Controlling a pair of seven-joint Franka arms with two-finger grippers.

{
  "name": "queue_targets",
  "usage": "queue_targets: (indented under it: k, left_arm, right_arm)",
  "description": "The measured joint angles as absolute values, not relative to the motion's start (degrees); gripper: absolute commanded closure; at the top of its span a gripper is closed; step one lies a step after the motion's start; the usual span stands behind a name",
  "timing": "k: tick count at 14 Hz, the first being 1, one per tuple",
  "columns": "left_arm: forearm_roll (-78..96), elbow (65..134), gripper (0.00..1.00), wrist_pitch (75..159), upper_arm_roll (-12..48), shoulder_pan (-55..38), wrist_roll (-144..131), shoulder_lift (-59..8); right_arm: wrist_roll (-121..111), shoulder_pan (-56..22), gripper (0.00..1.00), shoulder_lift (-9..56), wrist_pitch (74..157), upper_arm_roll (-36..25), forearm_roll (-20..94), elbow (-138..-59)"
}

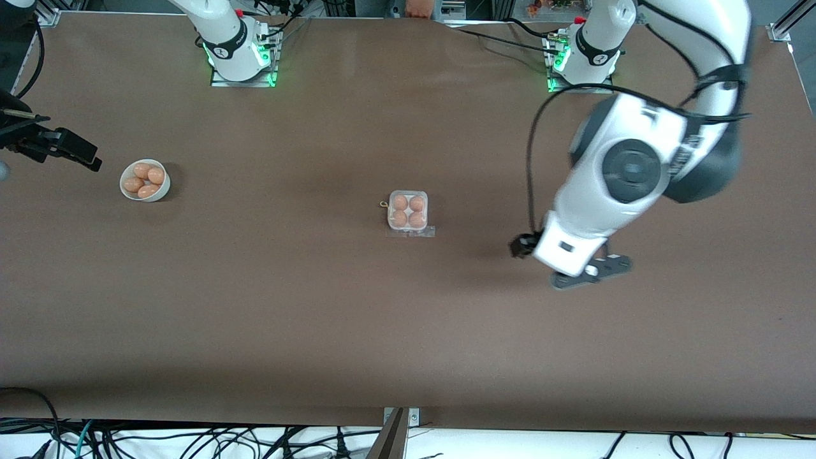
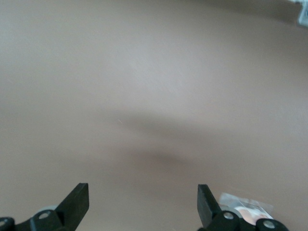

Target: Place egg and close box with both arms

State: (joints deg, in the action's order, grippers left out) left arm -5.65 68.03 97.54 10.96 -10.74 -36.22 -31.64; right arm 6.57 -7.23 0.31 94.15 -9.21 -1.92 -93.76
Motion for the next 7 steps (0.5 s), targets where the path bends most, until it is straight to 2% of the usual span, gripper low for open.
queue_targets:
  k: [7]
  left_arm:
    - [-5.65,63.45,0.0,93.08,10.82,0.87,-18.91,-31.2]
  right_arm:
    - [6.57,-7.23,0.0,0.31,94.15,-9.21,-1.91,-93.76]
